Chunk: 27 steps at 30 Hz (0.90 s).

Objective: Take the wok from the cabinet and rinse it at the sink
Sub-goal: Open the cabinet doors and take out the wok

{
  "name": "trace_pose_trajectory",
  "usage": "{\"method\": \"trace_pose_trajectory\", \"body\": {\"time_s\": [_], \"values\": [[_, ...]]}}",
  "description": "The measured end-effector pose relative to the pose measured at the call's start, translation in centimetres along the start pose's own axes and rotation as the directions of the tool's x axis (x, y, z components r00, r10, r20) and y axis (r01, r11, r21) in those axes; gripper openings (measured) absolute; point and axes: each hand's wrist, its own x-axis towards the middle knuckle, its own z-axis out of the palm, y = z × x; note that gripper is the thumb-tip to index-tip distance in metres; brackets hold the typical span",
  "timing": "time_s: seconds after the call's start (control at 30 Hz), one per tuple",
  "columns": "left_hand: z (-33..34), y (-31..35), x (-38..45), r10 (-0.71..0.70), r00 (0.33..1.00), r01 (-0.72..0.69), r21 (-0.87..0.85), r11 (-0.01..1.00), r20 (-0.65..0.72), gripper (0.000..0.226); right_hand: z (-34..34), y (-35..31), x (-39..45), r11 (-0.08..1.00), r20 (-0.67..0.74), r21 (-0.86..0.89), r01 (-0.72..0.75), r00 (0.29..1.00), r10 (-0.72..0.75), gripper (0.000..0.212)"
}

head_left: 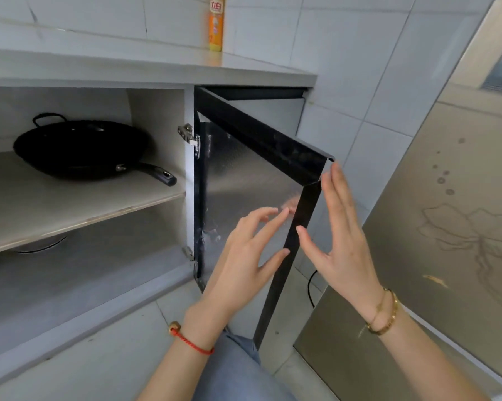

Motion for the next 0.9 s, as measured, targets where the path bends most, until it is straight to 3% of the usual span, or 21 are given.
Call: {"method": "trace_pose_trajectory", "body": {"time_s": [0.17,0.47,0.9], "values": [[2.8,-1.1,2.4,0.046,0.993,-0.053,0.063,0.997,0.109,0.071,-1.2,3.1,0.4,0.992,-0.005,-0.108,-0.065,0.998,0.065,0.085],[6.0,-1.5,4.7,-0.036,0.970,0.014,0.094,0.995,0.240,0.085,-1.6,7.1,1.1,0.979,0.024,-0.172,-0.113,0.993,0.118,0.085],[6.0,-2.0,4.9,-0.044,0.959,0.013,0.110,0.994,0.281,0.088,-1.7,7.4,1.1,0.969,0.029,-0.213,-0.126,0.990,0.136,0.085]]}}
